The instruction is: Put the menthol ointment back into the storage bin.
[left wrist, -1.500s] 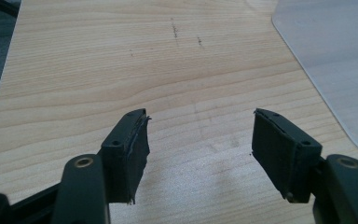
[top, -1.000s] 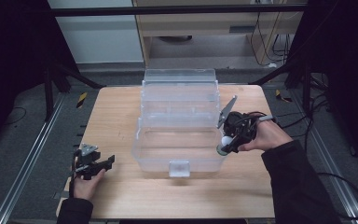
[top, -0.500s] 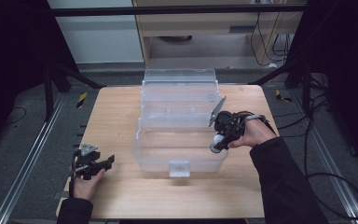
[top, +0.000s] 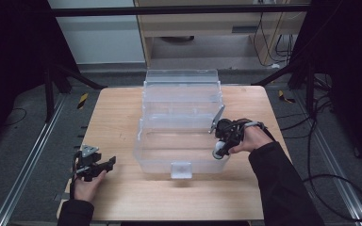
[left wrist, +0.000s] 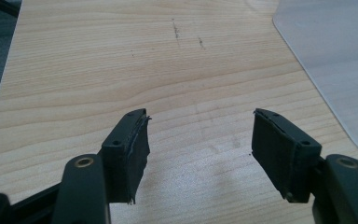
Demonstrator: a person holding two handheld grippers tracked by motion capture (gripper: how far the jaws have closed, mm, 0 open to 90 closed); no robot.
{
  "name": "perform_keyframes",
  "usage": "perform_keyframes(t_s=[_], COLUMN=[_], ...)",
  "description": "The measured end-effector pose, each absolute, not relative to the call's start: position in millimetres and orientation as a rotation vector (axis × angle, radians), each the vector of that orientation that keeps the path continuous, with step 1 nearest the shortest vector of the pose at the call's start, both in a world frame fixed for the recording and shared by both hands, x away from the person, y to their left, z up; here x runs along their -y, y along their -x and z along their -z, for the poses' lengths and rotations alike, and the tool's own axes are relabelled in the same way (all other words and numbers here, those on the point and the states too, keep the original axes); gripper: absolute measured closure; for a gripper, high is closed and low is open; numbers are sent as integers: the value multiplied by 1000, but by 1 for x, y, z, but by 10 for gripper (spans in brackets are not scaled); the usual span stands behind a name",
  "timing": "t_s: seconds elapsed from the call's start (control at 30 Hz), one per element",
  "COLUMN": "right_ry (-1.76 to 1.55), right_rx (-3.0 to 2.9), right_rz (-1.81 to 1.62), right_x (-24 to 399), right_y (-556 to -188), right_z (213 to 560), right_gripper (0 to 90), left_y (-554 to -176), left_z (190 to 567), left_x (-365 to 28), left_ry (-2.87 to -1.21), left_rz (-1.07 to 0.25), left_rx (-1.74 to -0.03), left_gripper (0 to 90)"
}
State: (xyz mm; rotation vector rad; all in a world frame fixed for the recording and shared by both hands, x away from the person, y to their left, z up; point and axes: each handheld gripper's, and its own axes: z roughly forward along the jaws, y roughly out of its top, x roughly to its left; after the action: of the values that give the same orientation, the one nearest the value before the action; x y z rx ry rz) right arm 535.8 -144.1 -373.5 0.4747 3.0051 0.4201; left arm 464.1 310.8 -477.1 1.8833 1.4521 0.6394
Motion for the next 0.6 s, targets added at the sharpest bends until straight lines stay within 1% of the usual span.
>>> perform_keyframes(t_s=[0.37, 0.6], right_ry=[-463, -451], right_rx=[-3017, -3017], right_rz=[-384, -400], right_x=[145, 146], right_y=[-534, -534], right_z=[393, 398], right_gripper=[503, 502], left_y=[-464, -464], left_z=[477, 478], left_x=[-311, -311], left_ry=[-1886, -1887], left_rz=[-638, -637], left_rx=[-1453, -1454], left_gripper=[361, 362])
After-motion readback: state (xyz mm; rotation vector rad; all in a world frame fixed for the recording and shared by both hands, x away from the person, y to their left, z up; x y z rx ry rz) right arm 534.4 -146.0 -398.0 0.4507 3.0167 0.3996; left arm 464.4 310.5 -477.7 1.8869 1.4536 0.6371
